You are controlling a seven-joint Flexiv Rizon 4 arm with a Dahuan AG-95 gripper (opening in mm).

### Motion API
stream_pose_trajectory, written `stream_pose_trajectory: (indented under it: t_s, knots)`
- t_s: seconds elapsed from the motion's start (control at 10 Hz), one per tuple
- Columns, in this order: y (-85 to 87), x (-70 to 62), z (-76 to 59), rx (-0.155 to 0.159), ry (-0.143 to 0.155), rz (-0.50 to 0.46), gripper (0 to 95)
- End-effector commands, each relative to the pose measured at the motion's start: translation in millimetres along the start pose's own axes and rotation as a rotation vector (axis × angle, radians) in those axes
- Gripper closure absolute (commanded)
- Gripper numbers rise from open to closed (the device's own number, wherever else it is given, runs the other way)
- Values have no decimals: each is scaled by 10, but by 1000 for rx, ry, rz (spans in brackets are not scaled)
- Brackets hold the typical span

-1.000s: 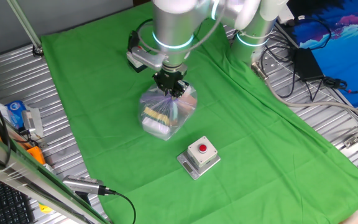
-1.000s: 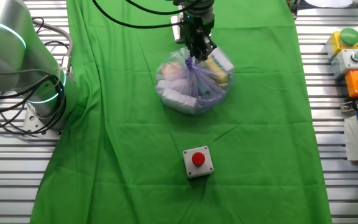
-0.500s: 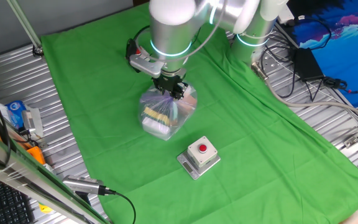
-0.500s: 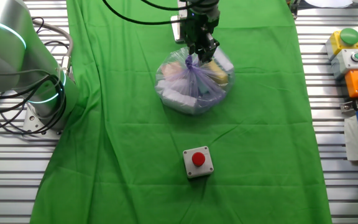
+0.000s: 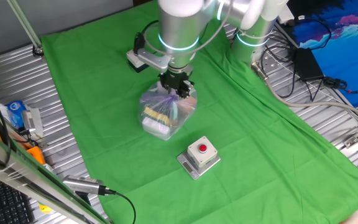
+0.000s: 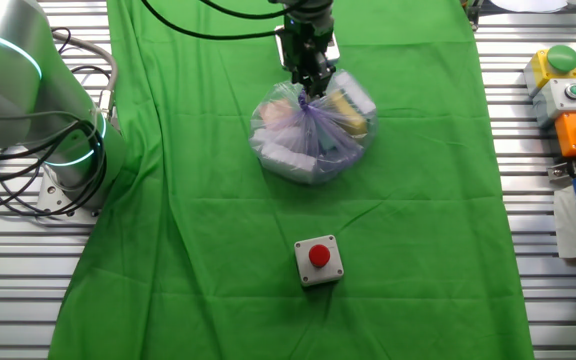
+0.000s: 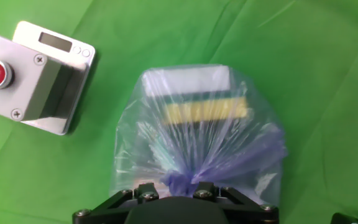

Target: Pick up a bag of things

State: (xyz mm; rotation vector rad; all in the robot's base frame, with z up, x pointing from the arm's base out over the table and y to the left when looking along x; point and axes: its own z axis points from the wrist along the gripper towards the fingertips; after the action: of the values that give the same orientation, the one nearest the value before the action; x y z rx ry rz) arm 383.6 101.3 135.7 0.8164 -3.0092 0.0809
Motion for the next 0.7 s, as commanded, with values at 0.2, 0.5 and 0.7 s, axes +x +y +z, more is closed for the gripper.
stream_pose_trajectory:
  t_s: [0.2,0.5,0.7]
  knots:
    - [31,38,51,12,-1,3,570]
    - [30,54,136,24,-3,-4,570]
    - [15,52,189,33,-4,-9,570]
